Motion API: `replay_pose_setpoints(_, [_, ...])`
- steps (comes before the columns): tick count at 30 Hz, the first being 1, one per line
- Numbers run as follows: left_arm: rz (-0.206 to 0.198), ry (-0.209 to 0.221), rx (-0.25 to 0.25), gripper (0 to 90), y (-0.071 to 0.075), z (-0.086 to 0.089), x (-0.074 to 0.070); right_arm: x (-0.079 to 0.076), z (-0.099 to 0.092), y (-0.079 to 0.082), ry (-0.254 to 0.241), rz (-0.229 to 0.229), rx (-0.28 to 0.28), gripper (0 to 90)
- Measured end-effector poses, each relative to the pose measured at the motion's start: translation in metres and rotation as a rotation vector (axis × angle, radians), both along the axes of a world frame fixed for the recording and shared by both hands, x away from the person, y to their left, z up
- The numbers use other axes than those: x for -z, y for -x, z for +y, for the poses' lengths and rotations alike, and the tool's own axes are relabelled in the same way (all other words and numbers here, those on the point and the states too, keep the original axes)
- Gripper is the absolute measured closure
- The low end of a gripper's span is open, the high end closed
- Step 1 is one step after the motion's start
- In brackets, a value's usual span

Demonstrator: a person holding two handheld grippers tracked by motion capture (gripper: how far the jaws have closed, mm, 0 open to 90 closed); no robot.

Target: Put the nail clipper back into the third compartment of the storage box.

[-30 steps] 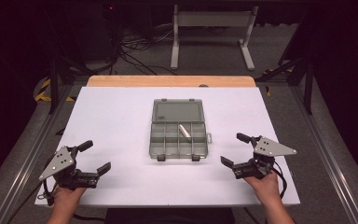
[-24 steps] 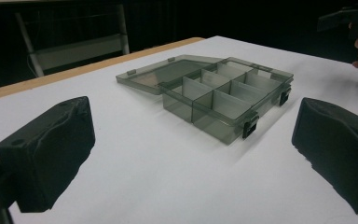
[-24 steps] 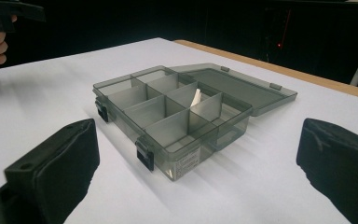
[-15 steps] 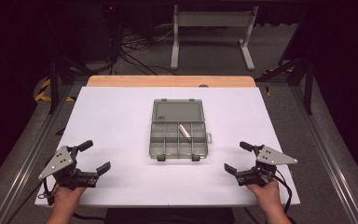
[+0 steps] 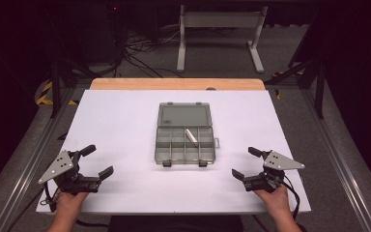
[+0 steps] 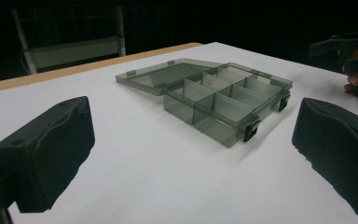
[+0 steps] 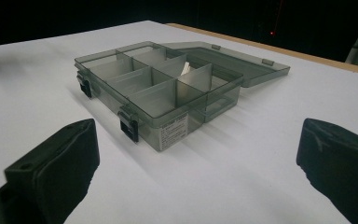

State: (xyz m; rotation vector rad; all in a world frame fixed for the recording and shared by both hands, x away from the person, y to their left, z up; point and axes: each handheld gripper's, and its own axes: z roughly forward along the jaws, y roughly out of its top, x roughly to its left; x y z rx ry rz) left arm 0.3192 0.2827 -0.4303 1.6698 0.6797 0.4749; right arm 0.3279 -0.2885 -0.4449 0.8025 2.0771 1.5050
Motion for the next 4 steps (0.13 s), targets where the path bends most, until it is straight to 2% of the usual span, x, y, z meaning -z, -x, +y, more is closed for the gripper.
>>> replay_pose_setpoints(4, [0.008,0.019,0.007,0.0,-0.0013,0.0007,0.0013,-0.0009,0.0008,0.0009,-0.005,-0.005,-0.002,0.0])
